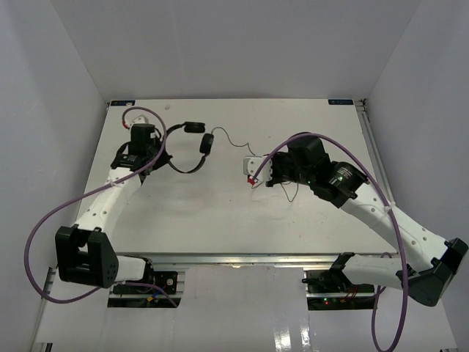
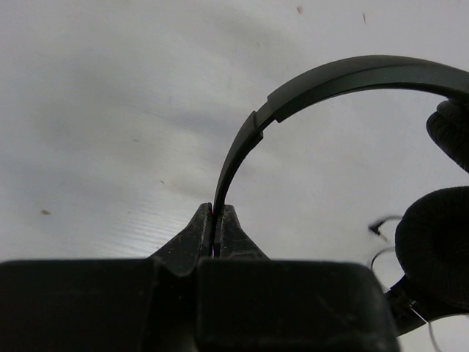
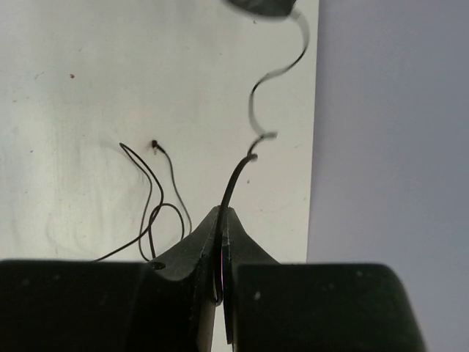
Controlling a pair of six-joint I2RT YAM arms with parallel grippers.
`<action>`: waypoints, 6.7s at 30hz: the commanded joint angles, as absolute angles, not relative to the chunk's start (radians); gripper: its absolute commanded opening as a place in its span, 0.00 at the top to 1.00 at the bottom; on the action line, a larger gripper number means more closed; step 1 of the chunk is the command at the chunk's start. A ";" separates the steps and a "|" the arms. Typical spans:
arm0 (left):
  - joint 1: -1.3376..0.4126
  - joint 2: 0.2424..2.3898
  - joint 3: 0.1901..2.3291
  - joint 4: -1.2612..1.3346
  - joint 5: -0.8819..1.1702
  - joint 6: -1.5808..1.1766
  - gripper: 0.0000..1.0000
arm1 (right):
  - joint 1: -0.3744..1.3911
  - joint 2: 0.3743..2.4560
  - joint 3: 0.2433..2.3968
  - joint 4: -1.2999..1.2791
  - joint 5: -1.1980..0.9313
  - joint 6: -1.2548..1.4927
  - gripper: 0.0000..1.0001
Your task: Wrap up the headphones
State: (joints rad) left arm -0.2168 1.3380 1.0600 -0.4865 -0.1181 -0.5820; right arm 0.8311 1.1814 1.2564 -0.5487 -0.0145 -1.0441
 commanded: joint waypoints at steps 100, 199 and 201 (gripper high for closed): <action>-0.474 1.222 1.020 -0.515 0.351 -0.054 1.00 | 0.625 1.330 1.793 -0.292 -0.380 -0.816 0.92; -0.675 0.801 1.088 -0.795 0.071 -0.475 1.00 | 0.450 1.418 1.125 -0.711 -1.085 -1.446 0.14; -0.676 0.801 1.099 -0.794 0.074 -0.478 1.00 | 0.474 1.443 1.119 -0.712 -1.108 -1.431 0.16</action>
